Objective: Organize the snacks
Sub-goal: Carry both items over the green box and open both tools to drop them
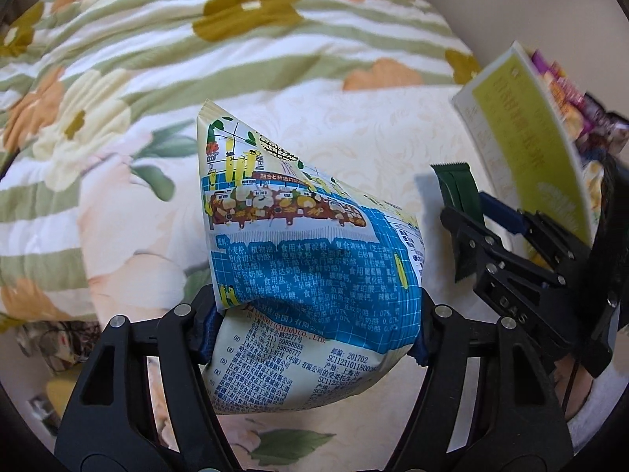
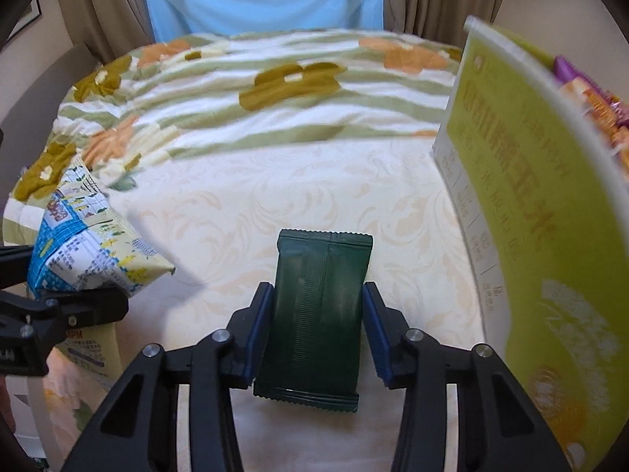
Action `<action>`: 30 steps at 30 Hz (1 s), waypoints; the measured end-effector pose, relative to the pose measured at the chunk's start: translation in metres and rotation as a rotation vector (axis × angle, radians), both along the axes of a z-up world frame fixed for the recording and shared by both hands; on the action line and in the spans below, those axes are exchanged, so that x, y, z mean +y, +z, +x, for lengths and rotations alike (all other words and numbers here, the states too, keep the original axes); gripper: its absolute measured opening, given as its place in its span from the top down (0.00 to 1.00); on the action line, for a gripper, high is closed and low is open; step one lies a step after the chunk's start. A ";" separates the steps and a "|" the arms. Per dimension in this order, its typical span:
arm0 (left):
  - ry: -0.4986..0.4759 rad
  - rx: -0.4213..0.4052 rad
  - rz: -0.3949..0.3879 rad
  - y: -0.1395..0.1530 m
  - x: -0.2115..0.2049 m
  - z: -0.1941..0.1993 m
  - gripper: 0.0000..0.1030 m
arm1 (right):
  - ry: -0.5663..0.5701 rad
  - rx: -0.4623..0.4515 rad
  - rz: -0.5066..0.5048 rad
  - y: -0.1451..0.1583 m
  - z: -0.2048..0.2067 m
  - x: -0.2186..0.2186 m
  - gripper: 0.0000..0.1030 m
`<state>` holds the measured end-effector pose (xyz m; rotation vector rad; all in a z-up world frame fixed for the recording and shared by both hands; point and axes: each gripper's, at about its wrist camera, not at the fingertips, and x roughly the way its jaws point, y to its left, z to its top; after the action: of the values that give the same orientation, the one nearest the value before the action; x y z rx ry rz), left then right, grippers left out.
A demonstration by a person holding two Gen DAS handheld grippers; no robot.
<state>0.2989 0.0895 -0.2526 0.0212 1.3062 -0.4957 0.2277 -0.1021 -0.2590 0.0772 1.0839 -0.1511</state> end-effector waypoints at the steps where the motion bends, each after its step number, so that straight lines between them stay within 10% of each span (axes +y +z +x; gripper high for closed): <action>1: 0.008 -0.014 -0.010 0.009 0.001 -0.001 0.35 | 0.003 -0.015 0.006 0.008 -0.002 0.002 0.60; 15: -0.018 -0.164 -0.169 0.144 -0.085 -0.030 0.35 | -0.025 -0.234 0.050 0.170 -0.074 -0.055 0.60; 26: -0.047 -0.130 -0.202 0.140 -0.242 -0.058 0.35 | -0.032 -0.293 0.042 0.219 -0.124 -0.166 0.60; 30: -0.010 -0.120 -0.214 0.130 -0.273 -0.064 0.02 | 0.005 -0.293 0.046 0.220 -0.126 -0.192 0.60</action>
<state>0.2352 -0.1834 -0.1228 -0.1188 1.1312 -0.6311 0.1018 -0.2944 -0.0393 0.1339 0.7952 -0.1063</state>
